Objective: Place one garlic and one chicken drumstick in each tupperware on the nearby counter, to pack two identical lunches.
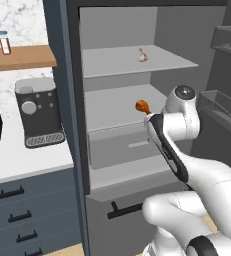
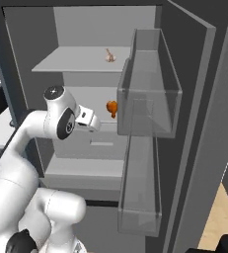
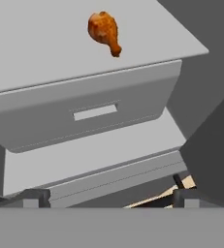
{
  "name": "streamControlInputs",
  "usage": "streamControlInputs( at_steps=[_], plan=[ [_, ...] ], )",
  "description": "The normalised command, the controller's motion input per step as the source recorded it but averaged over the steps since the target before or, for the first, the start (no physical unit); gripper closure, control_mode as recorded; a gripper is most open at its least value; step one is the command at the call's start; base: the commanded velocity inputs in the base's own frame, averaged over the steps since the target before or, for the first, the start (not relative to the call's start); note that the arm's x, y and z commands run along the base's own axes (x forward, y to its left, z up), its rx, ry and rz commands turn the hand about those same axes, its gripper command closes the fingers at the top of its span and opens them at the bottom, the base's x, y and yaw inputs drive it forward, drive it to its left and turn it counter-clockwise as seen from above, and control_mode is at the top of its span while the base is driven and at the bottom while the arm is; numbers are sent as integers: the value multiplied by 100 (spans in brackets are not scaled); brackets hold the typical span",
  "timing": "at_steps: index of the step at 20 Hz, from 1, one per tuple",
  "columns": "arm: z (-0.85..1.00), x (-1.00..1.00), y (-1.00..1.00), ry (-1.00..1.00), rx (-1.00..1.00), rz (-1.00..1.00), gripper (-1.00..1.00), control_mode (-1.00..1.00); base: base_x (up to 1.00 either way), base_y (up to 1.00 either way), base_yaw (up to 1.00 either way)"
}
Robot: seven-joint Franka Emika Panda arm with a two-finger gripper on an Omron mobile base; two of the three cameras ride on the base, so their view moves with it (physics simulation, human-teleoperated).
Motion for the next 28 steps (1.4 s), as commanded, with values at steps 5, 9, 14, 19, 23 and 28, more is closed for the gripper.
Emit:
streamControlInputs(
  at_steps=[5,9,14,19,23,28],
  plan=[
    [-20,63,-3,-4,-1,0,-100,-100,0,0,0],
    [-14,68,-10,-5,0,0,-100,-100,0,0,0],
    [-2,54,-22,0,0,0,-100,-100,0,0,0],
    [0,46,-18,0,0,0,-100,-100,0,0,0],
    [-8,50,-2,0,0,3,-100,-100,0,0,0],
    [-15,54,0,0,0,11,-100,-100,0,0,0]
  ],
)
